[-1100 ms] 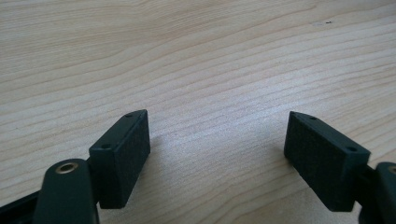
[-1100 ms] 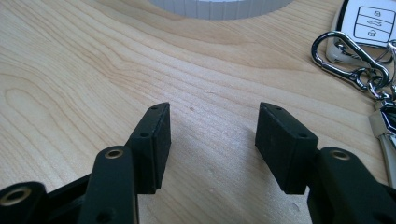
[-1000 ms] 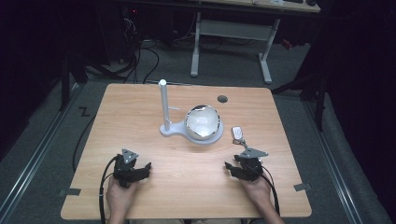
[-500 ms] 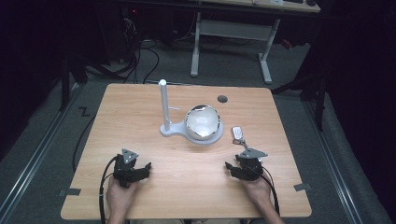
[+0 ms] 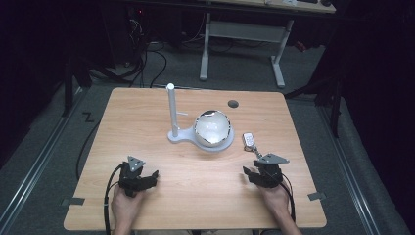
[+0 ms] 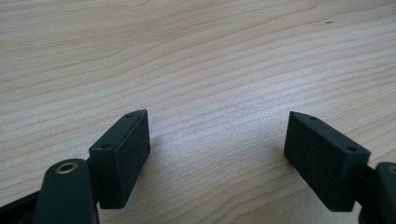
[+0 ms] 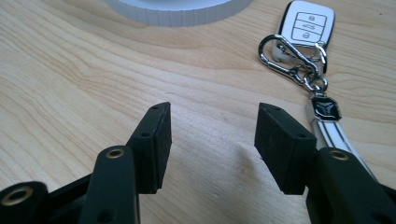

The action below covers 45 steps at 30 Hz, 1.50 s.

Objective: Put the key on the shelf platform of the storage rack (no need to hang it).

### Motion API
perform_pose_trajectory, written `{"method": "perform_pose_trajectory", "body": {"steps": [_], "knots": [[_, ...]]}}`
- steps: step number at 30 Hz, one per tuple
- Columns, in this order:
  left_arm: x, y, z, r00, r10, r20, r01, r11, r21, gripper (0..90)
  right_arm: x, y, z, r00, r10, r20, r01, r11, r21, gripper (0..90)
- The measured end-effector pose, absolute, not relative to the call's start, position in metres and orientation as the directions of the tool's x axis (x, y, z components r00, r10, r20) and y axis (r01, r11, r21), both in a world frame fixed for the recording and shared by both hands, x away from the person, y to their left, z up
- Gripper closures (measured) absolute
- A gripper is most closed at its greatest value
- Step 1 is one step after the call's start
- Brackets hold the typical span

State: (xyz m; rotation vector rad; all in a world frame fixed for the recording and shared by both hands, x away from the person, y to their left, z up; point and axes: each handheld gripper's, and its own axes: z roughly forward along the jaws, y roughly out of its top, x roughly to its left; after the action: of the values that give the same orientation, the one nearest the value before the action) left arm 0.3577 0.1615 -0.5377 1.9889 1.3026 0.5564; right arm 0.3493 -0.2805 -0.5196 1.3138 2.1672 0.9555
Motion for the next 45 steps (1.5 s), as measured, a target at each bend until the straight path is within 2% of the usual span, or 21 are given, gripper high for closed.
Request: {"method": "perform_pose_trajectory", "body": {"steps": [27, 45], "knots": [[0.358, 0.161, -0.538, 0.406, 0.914, -0.015, 0.62, -0.263, 0.739, 22.8, 0.35, -0.315, -0.506, -0.376, 0.926, 0.018, 0.603, 0.23, 0.764, 49.0], [0.358, 0.161, -0.538, 0.406, 0.914, -0.015, 0.621, -0.264, 0.738, 22.8, 0.373, -0.33, -0.498, -0.338, 0.94, 0.045, 0.628, 0.19, 0.755, 51.8]]}}
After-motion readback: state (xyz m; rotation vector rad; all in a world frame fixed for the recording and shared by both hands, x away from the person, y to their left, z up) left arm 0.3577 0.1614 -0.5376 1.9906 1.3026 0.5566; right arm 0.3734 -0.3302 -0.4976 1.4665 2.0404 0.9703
